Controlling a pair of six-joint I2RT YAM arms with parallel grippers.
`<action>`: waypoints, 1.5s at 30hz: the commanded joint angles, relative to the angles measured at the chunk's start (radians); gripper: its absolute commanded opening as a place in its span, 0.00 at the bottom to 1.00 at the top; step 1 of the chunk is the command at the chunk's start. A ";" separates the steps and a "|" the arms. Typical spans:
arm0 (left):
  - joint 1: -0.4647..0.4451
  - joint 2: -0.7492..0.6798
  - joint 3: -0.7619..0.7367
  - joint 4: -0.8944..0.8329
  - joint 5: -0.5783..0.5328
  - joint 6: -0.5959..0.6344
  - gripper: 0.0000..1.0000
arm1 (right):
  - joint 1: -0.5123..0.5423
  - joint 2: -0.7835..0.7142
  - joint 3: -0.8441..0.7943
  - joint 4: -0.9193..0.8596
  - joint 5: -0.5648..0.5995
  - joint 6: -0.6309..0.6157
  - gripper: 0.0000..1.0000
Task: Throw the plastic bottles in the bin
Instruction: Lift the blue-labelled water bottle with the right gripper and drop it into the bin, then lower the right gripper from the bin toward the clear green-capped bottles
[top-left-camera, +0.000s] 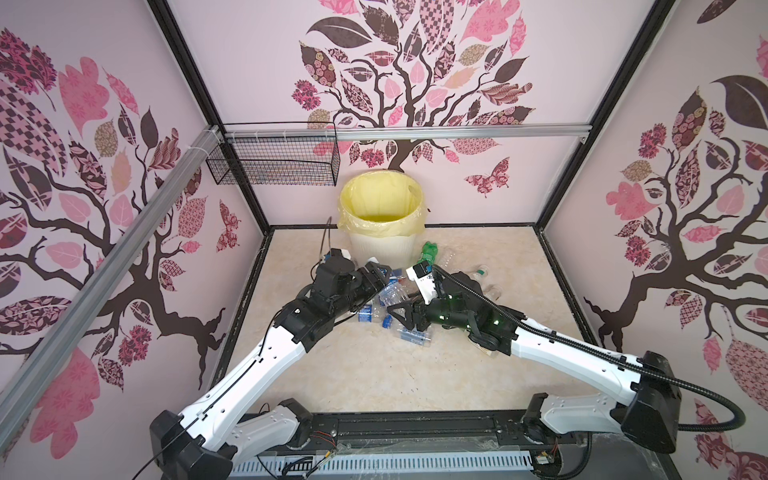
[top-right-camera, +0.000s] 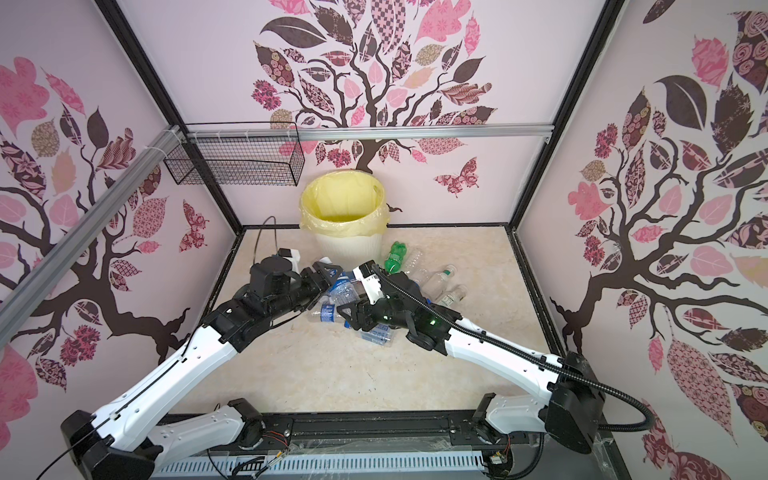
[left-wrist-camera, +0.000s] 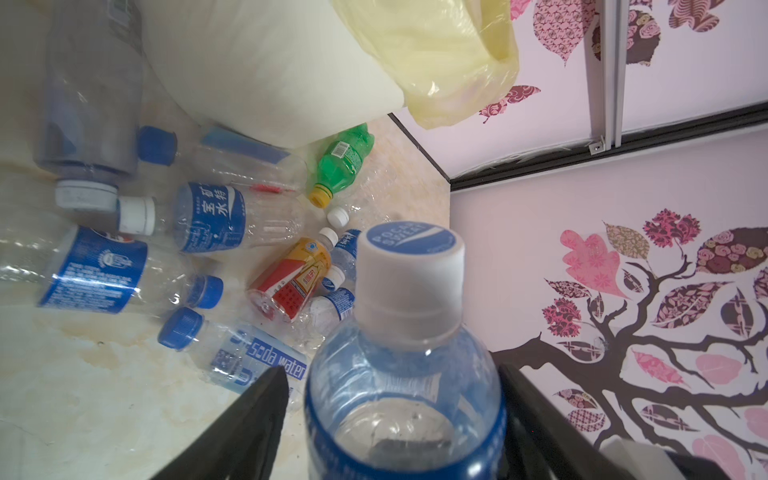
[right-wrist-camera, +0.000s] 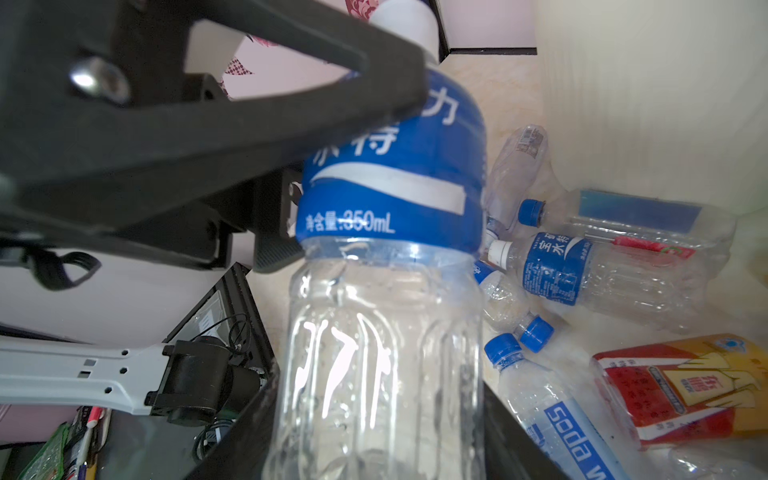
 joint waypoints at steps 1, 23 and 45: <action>0.026 -0.064 0.074 -0.048 -0.005 0.021 0.96 | -0.002 0.006 0.105 -0.065 0.058 -0.025 0.50; 0.038 -0.002 0.385 -0.127 0.005 0.156 0.97 | -0.173 0.168 0.921 -0.253 0.397 -0.416 0.50; 0.095 0.137 0.595 -0.338 -0.041 0.178 0.97 | -0.307 0.725 1.441 -0.239 0.321 -0.366 0.99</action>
